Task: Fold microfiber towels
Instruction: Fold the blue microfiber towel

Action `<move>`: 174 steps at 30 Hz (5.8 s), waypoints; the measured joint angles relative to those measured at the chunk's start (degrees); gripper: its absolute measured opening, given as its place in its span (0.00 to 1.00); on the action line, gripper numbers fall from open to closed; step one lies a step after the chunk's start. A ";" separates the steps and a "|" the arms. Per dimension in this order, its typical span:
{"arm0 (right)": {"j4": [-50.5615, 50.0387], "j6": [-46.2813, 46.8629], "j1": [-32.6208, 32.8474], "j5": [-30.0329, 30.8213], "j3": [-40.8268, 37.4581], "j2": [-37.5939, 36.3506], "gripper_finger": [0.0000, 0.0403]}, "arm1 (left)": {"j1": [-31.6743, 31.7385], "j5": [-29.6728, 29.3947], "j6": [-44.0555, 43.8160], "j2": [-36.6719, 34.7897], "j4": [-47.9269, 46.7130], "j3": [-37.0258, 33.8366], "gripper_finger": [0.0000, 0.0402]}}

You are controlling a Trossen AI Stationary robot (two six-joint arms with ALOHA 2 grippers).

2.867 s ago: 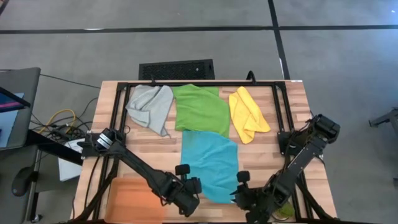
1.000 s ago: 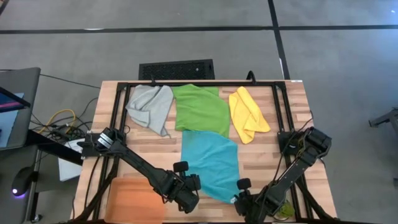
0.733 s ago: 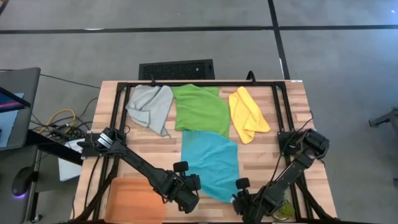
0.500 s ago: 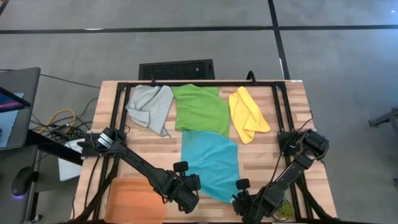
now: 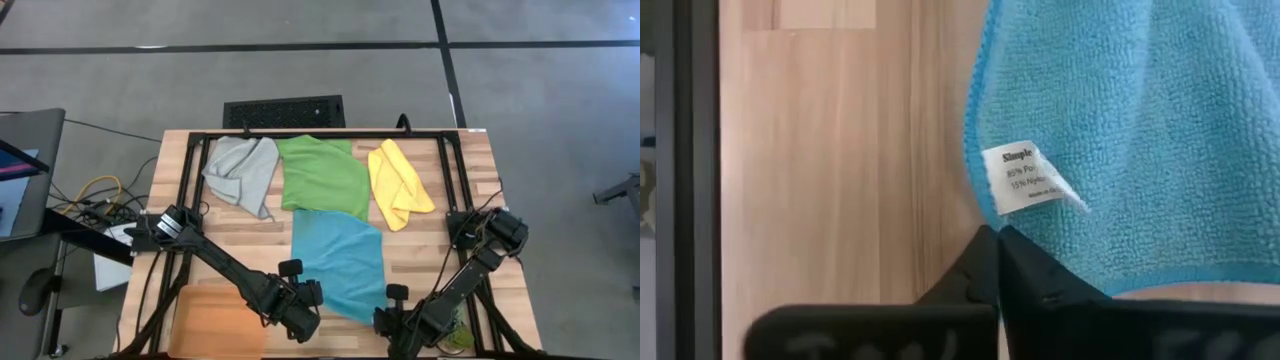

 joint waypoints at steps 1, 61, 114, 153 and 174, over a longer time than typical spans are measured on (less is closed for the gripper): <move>-0.01 -0.38 -0.04 0.03 0.00 -0.01 0.03 | 0.00 0.00 -0.10 0.00 -0.01 0.00 0.00; -38.43 4.86 1.75 7.05 26.30 0.34 0.00 | -11.03 -5.82 -19.84 0.02 -10.29 4.83 0.00; -55.79 -7.86 -17.06 16.80 19.24 -0.34 0.00 | 4.48 -18.16 -13.38 -0.04 -31.11 3.96 0.00; -49.84 -16.80 -23.18 20.43 14.02 -0.32 0.00 | 15.03 -11.69 -6.24 4.70 -29.82 -5.59 0.00; -49.52 -16.91 -24.83 17.82 14.03 -0.32 0.05 | 16.57 -13.22 -0.11 4.76 -27.09 -6.99 0.00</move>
